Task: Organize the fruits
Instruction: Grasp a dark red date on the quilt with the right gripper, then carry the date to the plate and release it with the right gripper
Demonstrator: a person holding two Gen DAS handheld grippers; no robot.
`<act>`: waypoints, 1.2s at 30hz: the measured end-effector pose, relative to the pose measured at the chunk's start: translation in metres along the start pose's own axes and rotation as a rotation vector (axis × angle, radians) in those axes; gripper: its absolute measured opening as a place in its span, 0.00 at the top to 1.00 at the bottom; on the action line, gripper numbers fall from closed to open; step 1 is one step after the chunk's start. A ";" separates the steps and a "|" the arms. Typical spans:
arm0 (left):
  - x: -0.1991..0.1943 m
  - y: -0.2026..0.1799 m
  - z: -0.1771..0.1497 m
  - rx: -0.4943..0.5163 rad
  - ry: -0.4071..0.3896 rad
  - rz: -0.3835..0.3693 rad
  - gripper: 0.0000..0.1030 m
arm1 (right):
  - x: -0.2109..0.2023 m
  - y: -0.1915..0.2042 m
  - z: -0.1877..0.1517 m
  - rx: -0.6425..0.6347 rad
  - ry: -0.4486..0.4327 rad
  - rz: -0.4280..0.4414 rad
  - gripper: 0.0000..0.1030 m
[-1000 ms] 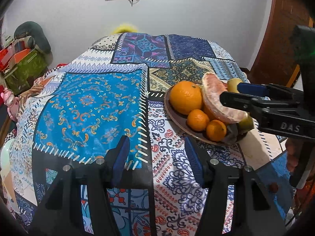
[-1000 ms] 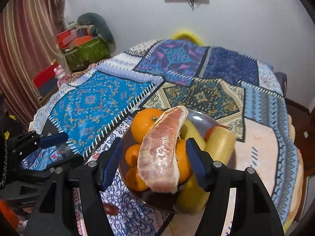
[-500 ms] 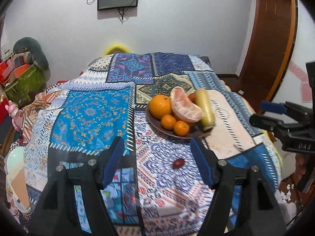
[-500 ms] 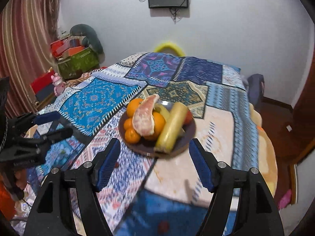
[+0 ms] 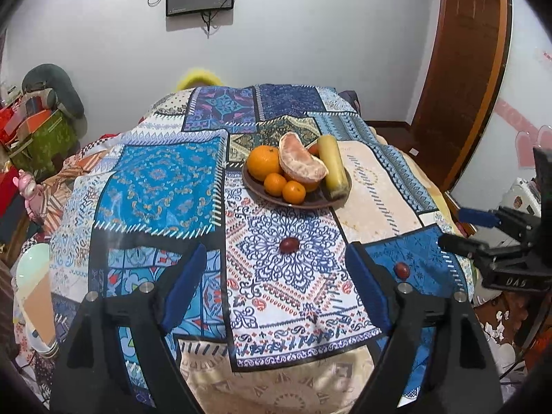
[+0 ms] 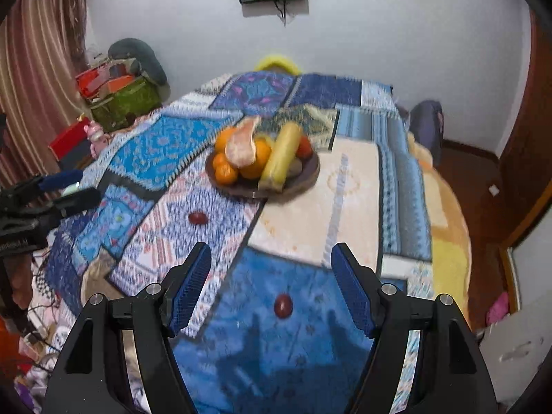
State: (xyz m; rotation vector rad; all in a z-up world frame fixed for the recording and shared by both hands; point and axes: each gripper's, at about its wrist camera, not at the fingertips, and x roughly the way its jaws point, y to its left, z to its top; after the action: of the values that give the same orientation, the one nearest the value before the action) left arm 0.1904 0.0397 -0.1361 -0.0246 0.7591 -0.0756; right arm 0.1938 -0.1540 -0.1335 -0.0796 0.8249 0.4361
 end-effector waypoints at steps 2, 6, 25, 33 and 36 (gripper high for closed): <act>0.001 0.000 -0.004 -0.004 0.005 0.012 0.20 | 0.003 -0.001 -0.011 0.003 0.024 -0.007 0.33; 0.006 0.002 -0.011 -0.003 0.020 0.024 0.20 | 0.015 -0.006 -0.027 0.018 0.076 0.010 0.41; 0.060 0.008 -0.020 0.004 0.107 0.057 0.20 | 0.079 -0.022 -0.054 0.086 0.268 0.091 0.73; 0.084 0.003 -0.016 0.025 0.130 0.037 0.20 | 0.076 -0.024 -0.046 0.063 0.227 0.073 0.84; 0.097 0.003 -0.013 0.019 0.144 0.028 0.25 | 0.070 -0.026 -0.036 0.054 0.187 0.061 0.84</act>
State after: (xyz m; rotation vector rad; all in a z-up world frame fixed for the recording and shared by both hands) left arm 0.2520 0.0347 -0.2124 0.0097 0.9022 -0.0584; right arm 0.2212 -0.1619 -0.2109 -0.0454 1.0252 0.4686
